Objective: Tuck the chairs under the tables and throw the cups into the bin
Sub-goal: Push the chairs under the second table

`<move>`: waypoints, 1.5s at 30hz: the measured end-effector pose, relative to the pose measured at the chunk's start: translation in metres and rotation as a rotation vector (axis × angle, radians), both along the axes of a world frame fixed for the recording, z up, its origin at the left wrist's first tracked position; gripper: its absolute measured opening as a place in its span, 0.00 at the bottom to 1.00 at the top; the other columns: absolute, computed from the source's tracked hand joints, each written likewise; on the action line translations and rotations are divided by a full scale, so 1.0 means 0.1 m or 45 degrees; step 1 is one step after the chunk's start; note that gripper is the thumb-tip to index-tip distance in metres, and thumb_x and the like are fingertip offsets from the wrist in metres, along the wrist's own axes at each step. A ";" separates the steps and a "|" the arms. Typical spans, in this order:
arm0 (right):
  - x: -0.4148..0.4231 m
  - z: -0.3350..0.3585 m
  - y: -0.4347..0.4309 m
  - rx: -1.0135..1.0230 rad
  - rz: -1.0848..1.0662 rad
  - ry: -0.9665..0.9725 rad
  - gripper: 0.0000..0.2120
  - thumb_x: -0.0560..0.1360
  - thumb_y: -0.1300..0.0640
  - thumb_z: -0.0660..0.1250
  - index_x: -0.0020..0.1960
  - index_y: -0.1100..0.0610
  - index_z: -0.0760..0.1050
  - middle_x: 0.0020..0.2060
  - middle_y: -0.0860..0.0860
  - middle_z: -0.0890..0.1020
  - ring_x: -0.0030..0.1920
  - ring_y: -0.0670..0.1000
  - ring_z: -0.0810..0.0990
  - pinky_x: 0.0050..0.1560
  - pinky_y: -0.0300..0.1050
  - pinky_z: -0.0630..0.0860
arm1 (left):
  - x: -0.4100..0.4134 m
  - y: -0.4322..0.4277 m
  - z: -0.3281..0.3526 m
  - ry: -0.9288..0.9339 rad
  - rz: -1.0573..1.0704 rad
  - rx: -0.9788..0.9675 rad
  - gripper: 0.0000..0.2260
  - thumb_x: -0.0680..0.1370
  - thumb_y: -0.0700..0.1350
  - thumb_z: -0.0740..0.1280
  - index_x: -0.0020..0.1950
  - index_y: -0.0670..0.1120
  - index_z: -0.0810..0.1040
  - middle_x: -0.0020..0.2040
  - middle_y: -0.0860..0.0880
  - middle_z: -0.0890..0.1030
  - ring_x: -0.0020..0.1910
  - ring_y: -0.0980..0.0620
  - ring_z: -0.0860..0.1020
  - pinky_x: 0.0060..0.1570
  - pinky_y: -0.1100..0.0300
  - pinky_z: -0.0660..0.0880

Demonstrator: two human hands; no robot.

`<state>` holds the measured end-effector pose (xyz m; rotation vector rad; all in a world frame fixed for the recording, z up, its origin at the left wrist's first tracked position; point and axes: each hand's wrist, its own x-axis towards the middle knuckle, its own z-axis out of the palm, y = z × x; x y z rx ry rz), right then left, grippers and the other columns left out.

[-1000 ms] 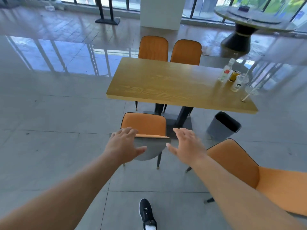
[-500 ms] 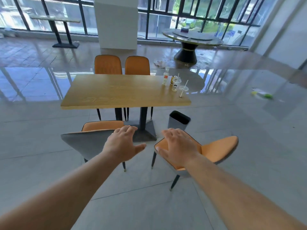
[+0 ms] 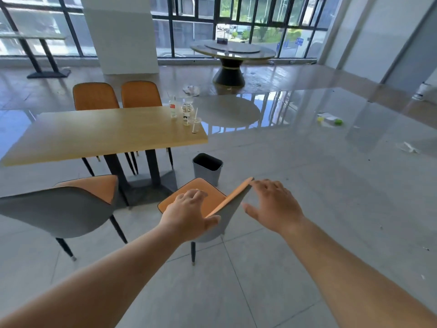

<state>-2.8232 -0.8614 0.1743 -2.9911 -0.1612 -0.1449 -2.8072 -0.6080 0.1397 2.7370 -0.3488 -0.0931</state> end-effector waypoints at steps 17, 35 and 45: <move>1.78 -1.39 -1.04 -0.169 0.230 0.396 0.37 0.76 0.30 0.60 0.79 0.48 0.62 0.75 0.47 0.69 0.76 0.52 0.61 0.72 0.52 0.64 | 1.76 -1.39 -1.83 0.448 0.152 -0.129 0.38 0.74 0.68 0.70 0.80 0.56 0.61 0.77 0.53 0.67 0.72 0.46 0.68 0.68 0.46 0.72; 3.59 -2.20 -1.46 -0.322 0.905 0.742 0.27 0.76 0.42 0.71 0.72 0.44 0.68 0.65 0.50 0.75 0.65 0.56 0.69 0.59 0.55 0.75 | 2.26 -2.10 -2.11 0.748 0.619 0.176 0.26 0.76 0.56 0.69 0.73 0.64 0.66 0.59 0.57 0.79 0.53 0.51 0.78 0.49 0.48 0.82; 3.81 -2.62 -1.32 -0.232 1.007 0.713 0.15 0.79 0.52 0.66 0.66 0.47 0.73 0.57 0.50 0.77 0.60 0.57 0.72 0.49 0.51 0.70 | 2.42 -2.11 -2.16 0.896 0.779 0.364 0.16 0.79 0.46 0.67 0.65 0.59 0.73 0.55 0.50 0.76 0.52 0.47 0.77 0.52 0.47 0.81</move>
